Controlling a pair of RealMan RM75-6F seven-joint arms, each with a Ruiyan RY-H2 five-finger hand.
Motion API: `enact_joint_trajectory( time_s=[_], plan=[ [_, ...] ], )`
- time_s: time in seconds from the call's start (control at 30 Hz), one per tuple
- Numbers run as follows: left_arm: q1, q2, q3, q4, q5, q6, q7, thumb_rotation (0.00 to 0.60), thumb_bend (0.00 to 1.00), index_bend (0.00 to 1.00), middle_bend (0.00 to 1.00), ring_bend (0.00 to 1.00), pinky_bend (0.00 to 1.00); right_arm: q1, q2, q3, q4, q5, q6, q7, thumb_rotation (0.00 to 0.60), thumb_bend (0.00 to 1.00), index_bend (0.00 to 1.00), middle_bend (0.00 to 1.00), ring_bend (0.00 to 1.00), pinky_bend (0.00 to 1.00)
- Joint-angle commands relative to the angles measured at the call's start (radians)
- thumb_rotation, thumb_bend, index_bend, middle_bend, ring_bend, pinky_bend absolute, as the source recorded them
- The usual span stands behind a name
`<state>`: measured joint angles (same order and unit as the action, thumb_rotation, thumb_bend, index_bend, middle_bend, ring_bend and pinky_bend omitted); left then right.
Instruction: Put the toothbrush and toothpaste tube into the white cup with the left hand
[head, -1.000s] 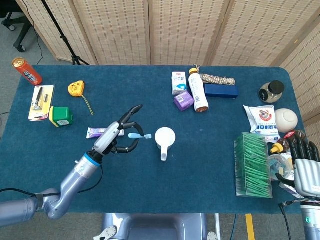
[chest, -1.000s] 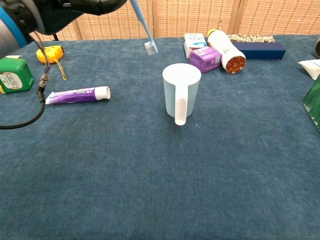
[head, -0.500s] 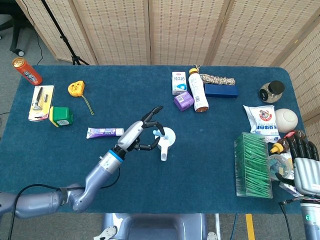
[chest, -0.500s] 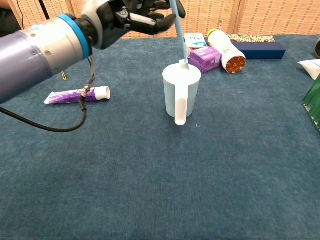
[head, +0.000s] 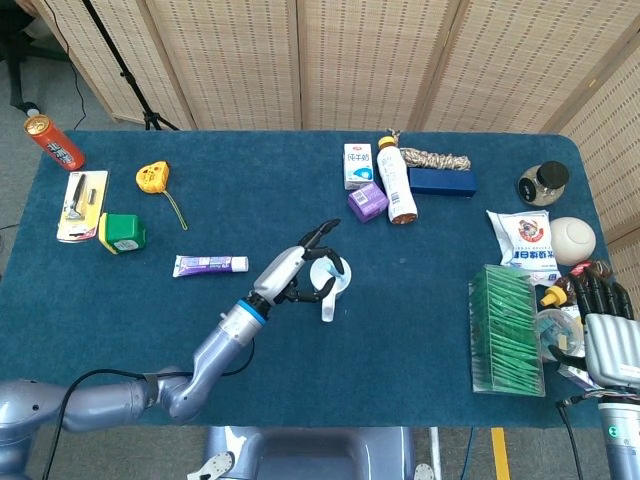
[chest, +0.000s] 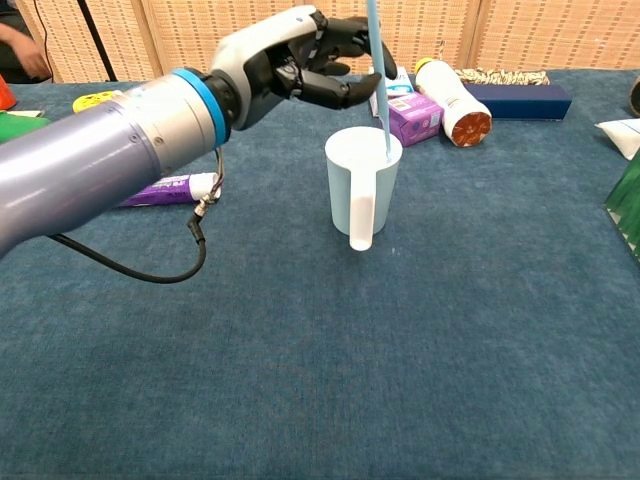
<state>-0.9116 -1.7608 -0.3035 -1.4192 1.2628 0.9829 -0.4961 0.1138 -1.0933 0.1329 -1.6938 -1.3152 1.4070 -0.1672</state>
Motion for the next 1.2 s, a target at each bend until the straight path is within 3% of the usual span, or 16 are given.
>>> enact_joint_trajectory(
  time_s=[0.03,0.37,0.47,0.63,0.87,1.0,1.2],
  plan=[
    [-0.01,-0.031,-0.004,0.029,-0.011,-0.011,0.024,0.6,0.5,0.6,0.0,0.0,0.0,-0.001,0.004,0.001,0.0,0.002,0.0,0.008,0.6,0.0,0.0,0.0,0.0,0.0],
    [-0.006,-0.08,-0.017,0.088,-0.035,-0.02,0.045,0.6,0.5,0.55,0.0,0.0,0.0,0.001,0.011,-0.001,0.001,0.004,-0.01,0.027,0.6,0.0,0.0,0.0,0.0,0.0],
    [-0.003,-0.083,-0.024,0.098,-0.043,-0.025,0.051,0.6,0.5,0.44,0.0,0.0,0.0,0.002,0.011,-0.002,0.002,0.004,-0.011,0.026,0.6,0.0,0.0,0.0,0.0,0.0],
    [0.002,-0.065,-0.02,0.084,-0.036,-0.045,0.047,0.6,0.5,0.15,0.0,0.0,0.0,0.003,0.01,-0.003,0.0,0.004,-0.01,0.022,0.6,0.0,0.0,0.0,0.0,0.0],
    [0.018,-0.047,-0.026,0.059,-0.021,-0.03,0.033,0.6,0.5,0.03,0.0,0.0,0.0,0.004,0.009,-0.004,-0.002,0.005,-0.008,0.018,0.6,0.0,0.0,0.0,0.0,0.0],
    [0.041,-0.012,-0.027,0.022,0.005,0.0,0.017,0.6,0.5,0.0,0.0,0.0,0.0,0.004,0.009,-0.003,-0.001,0.008,-0.008,0.02,0.6,0.0,0.0,0.0,0.0,0.0],
    [0.115,0.156,-0.034,-0.097,0.026,0.077,0.095,0.6,0.5,0.0,0.0,0.0,0.0,0.003,0.011,-0.004,-0.006,0.003,-0.004,0.021,0.6,0.0,0.0,0.0,0.0,0.0]
  ],
)
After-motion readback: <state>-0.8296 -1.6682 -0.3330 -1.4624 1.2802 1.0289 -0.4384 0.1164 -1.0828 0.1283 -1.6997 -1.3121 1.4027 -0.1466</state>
